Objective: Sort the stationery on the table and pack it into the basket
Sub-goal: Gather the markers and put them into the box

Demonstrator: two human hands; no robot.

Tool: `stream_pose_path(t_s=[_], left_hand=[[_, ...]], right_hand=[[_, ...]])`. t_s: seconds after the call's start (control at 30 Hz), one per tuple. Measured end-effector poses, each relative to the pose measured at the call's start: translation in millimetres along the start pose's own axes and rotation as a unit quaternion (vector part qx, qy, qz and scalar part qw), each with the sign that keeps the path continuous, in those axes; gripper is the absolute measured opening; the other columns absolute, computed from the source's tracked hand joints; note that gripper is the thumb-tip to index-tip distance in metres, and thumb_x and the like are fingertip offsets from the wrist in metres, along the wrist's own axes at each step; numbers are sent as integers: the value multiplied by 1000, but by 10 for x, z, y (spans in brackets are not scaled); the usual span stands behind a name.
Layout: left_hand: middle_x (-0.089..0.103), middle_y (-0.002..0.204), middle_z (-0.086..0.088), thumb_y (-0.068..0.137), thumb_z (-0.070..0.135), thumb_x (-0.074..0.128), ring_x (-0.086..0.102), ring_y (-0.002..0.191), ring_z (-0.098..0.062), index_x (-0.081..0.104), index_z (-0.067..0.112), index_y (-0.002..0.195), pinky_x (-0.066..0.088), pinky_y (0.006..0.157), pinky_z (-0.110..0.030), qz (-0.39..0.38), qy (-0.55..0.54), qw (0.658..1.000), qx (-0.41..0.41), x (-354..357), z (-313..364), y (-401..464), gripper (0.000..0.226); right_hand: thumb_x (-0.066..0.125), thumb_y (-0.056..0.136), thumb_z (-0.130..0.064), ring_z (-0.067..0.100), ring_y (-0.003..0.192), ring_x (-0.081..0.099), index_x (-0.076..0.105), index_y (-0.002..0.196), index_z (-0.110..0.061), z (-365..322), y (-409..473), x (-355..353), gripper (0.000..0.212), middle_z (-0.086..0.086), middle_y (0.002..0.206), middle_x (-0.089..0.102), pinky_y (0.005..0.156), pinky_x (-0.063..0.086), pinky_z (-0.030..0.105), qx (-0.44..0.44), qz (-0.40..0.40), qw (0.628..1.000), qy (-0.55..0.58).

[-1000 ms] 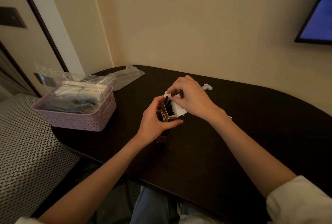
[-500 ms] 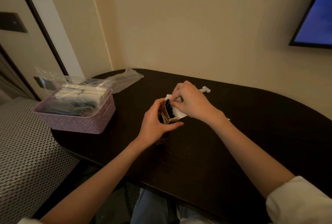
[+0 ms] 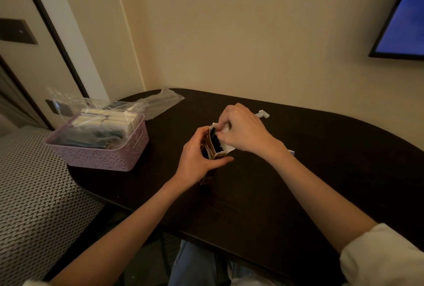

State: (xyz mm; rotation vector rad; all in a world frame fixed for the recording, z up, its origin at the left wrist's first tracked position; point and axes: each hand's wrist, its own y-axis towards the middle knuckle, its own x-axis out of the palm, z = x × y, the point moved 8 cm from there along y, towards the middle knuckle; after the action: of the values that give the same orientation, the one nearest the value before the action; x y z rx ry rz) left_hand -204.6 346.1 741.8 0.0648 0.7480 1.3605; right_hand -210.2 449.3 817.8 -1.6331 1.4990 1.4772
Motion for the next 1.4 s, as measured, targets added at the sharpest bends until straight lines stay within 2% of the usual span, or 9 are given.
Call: stream_pose_path(t_s=[0.13, 0.37, 0.6, 0.7, 0.8, 1.0, 1.1, 1.2, 1.4], left_hand=[[56, 121, 16, 66, 31, 85, 54, 115, 4, 45, 16, 132, 45, 95, -14, 2, 3, 1000, 2, 2, 3, -2, 78], [56, 116, 19, 66, 31, 85, 54, 113, 6, 46, 20, 128, 44, 93, -11, 21, 12, 1000, 11, -19, 7, -11, 74], [57, 117, 15, 67, 31, 84, 56, 111, 4, 46, 15, 128, 44, 90, -9, 8, 9, 1000, 20, -27, 6, -16, 74], [56, 118, 16, 67, 32, 84, 55, 112, 5, 45, 16, 128, 44, 90, -9, 9, 8, 1000, 19, -34, 1, -22, 75], [56, 117, 16, 67, 30, 85, 55, 111, 7, 45, 16, 129, 43, 90, -8, 14, 9, 1000, 20, -46, -2, -18, 75], [54, 116, 19, 67, 27, 86, 52, 111, 12, 44, 18, 128, 42, 89, -5, 16, 4, 1000, 12, -51, -26, -16, 75], [54, 115, 21, 67, 28, 86, 52, 110, 13, 44, 18, 128, 41, 88, -4, 16, 2, 1000, 5, -56, -45, -3, 75], [54, 115, 19, 67, 26, 86, 53, 109, 12, 44, 17, 129, 42, 88, -5, 14, -1, 1000, 3, -68, -60, 2, 75], [55, 115, 19, 68, 24, 85, 53, 110, 10, 44, 19, 127, 42, 89, -6, 19, -7, 1000, -1, -71, -75, 7, 72]], right_hand=[[67, 87, -24, 12, 109, 49, 75, 91, -19, -5, 8, 43, 10, -3, 106, 61, 80, 51, 32, 5, 12, 999, -34], [67, 86, -21, 14, 105, 51, 74, 93, -15, -81, 104, 126, 11, 1, 101, 59, 72, 53, 30, 2, -23, 998, -64], [67, 87, -20, 13, 103, 56, 76, 91, -17, -72, 80, 136, 10, 0, 102, 65, 73, 50, 26, -1, -33, 999, -36], [68, 87, -20, 9, 104, 56, 76, 93, -17, -79, 24, 55, 10, -4, 107, 65, 77, 47, 23, -6, -13, 1000, 2], [69, 86, -23, 8, 105, 54, 76, 95, -17, -120, -5, -8, 12, -4, 107, 64, 82, 48, 25, -14, 14, 999, 35], [68, 88, -20, 10, 101, 59, 75, 96, -15, -148, 49, 44, 13, -1, 109, 65, 85, 52, 29, -8, 2, 998, 54], [66, 88, -18, 12, 103, 59, 75, 97, -14, -173, 95, 95, 13, 0, 112, 63, 84, 52, 29, -14, -16, 999, 44], [65, 89, -17, 11, 108, 55, 75, 97, -14, -183, 116, 132, 13, -1, 111, 63, 78, 44, 22, -17, -21, 999, 37], [63, 90, -17, 7, 100, 50, 75, 96, -15, -212, 126, 197, 13, 1, 110, 60, 68, 39, 17, -24, -11, 1000, 6]])
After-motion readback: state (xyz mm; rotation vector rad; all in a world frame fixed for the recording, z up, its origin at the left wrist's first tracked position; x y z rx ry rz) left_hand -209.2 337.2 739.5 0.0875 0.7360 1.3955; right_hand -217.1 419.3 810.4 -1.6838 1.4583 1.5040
